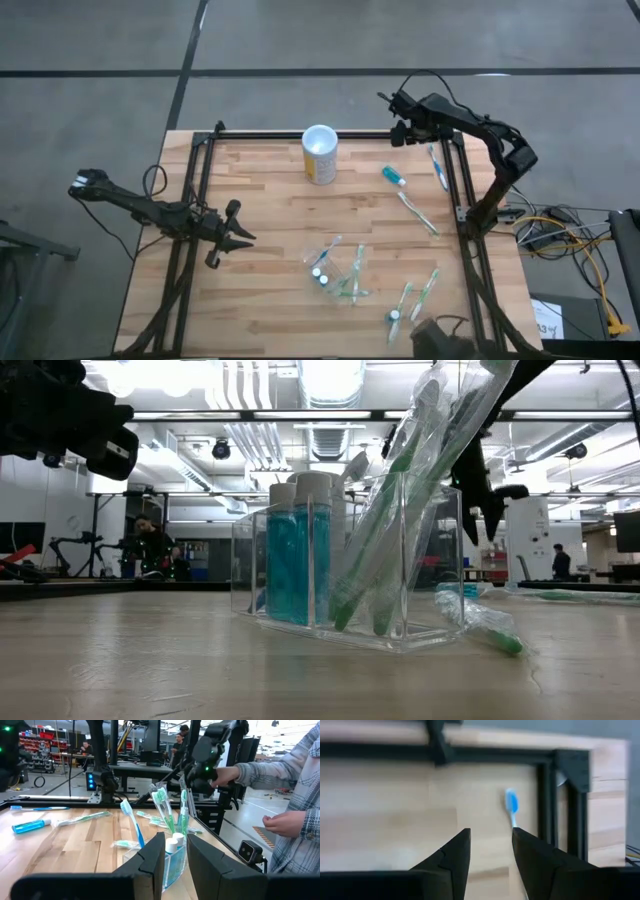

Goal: Pick & Place toothbrushing station
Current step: Put the blue toothbrush into the left section of the transparent organizer

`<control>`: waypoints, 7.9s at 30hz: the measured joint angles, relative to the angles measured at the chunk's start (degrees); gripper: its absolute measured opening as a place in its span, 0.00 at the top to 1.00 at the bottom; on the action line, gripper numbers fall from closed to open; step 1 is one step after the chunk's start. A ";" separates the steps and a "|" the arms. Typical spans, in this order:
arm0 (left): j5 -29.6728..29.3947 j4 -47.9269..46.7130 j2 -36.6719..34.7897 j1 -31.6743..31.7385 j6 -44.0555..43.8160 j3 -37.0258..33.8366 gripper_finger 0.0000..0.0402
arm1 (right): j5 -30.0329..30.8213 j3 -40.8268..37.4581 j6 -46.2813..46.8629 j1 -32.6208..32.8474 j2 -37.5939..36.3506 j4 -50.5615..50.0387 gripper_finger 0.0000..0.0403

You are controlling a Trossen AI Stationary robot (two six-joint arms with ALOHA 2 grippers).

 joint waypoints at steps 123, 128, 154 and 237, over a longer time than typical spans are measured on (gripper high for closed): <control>0.00 -1.73 0.00 -0.02 0.00 0.02 0.79 | 2.52 -6.74 60.90 -14.38 9.58 9.99 0.71; 0.00 -1.74 0.00 -0.02 0.00 0.01 0.79 | 3.19 -6.88 61.27 -14.46 9.58 10.01 0.70; 0.00 -1.77 0.00 -0.02 0.00 0.01 0.79 | -6.16 -9.40 56.38 -13.16 9.45 10.72 0.75; 0.00 -1.78 0.00 -0.02 0.00 0.00 0.79 | -10.36 -22.23 64.72 0.64 6.88 -3.37 0.80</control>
